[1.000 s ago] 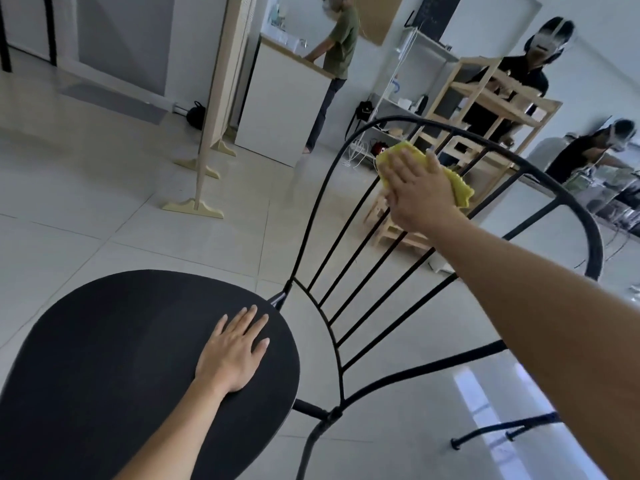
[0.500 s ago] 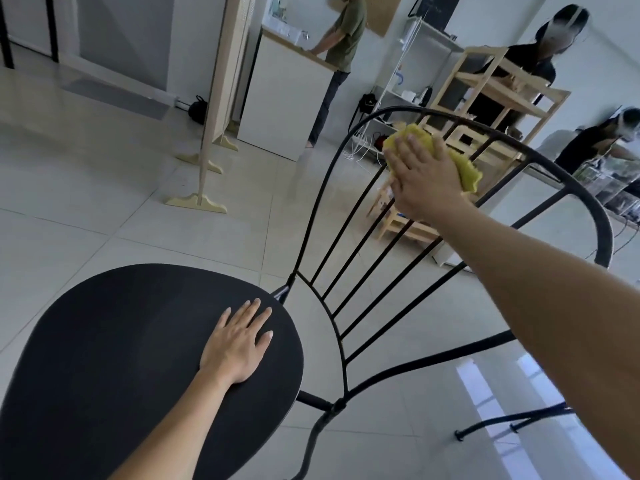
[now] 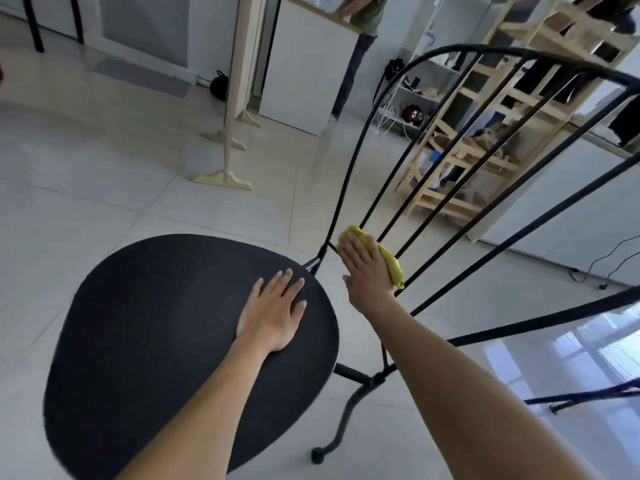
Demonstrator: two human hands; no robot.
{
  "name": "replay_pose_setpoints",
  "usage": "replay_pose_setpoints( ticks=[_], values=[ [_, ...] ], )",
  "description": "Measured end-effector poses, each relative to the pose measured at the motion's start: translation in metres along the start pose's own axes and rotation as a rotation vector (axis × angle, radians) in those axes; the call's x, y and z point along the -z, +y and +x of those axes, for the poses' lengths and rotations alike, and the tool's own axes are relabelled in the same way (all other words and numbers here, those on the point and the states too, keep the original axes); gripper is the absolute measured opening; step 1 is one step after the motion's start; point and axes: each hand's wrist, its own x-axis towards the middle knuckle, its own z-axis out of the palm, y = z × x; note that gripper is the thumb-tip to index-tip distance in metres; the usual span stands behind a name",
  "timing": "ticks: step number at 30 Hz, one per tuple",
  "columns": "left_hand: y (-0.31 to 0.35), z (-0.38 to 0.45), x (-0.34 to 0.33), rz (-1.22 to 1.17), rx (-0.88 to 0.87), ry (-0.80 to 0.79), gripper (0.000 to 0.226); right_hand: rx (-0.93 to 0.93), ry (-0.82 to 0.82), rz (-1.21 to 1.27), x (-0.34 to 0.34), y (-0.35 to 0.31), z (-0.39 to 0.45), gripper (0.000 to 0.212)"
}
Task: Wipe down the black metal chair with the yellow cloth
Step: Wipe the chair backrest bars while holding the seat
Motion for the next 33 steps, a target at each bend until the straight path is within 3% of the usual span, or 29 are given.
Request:
replay_pose_setpoints(
  ticks=[8,16,21,27,31,33],
  values=[
    [0.000,-0.001,0.000,-0.005,0.010,0.008,0.054,0.082,-0.061,-0.110,-0.004,-0.016,-0.021,0.079],
    [-0.001,-0.002,0.003,0.002,-0.001,-0.049,0.054,0.238,-0.121,-0.065,0.023,-0.016,-0.049,0.025],
    [0.000,-0.015,0.004,0.024,0.000,-0.071,0.055,0.154,-0.140,0.201,0.041,-0.008,-0.072,0.021],
    [0.012,-0.047,0.004,0.044,-0.007,-0.073,0.060,0.067,0.067,0.544,0.055,-0.006,-0.105,0.024],
    [0.020,-0.066,0.000,0.078,-0.031,-0.040,0.082,0.016,0.184,0.816,0.064,-0.027,-0.135,0.044],
    [0.025,-0.074,-0.003,0.089,-0.028,-0.039,0.075,-0.059,0.213,0.988,0.065,-0.041,-0.155,0.050]
  ],
)
